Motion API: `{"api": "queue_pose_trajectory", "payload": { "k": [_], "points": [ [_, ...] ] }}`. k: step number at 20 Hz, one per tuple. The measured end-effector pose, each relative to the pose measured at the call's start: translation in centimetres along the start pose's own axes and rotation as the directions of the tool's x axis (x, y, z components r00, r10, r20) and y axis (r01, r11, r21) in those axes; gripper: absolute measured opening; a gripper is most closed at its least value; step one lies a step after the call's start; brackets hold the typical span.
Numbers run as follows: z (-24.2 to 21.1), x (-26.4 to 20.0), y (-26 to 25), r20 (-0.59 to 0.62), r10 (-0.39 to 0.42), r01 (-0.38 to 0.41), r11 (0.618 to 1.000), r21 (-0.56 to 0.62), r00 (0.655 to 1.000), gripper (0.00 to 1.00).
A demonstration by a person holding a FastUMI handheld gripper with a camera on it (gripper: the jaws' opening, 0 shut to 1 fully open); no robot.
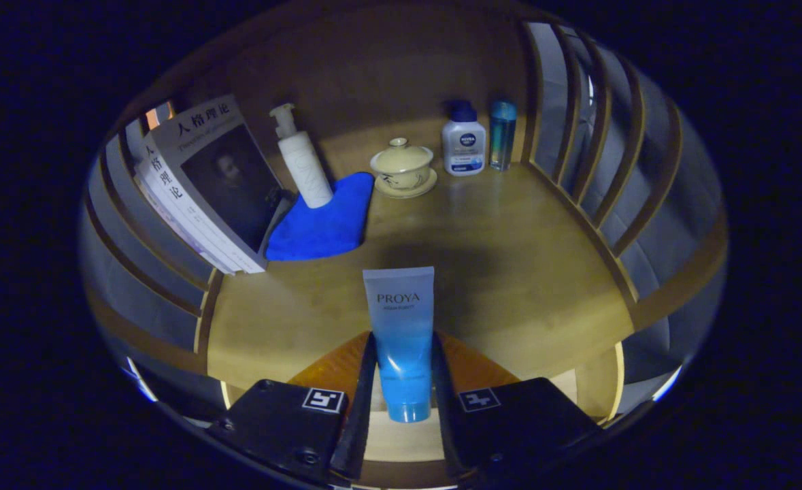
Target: Pull open the drawer, take out the items inside it, and place them on the countertop above the cabinet.
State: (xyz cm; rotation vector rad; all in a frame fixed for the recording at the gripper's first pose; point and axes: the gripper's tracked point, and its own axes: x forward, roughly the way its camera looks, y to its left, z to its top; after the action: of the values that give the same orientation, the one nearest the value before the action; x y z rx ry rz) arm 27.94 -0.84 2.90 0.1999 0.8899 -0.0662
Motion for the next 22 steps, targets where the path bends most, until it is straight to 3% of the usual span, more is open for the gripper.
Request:
{"api": "queue_pose_trajectory", "payload": {
  "k": [6,13,19,22],
  "points": [
    [-0.1,1.3,-1.6,-0.018,-0.013,0.014,0.999,0.034,1.000,0.48],
    [-0.1,1.6,-1.5,-0.003,-0.019,0.019,1.000,-0.005,1.000,0.52],
    [1.3,-0.2,-1.4,0.091,-0.044,0.047,0.998,-0.035,0.995,0.62],
    [1.5,-2.8,-0.5,0.167,0.017,-0.006,0.998,-0.064,0.986,0.62]
  ]
}}
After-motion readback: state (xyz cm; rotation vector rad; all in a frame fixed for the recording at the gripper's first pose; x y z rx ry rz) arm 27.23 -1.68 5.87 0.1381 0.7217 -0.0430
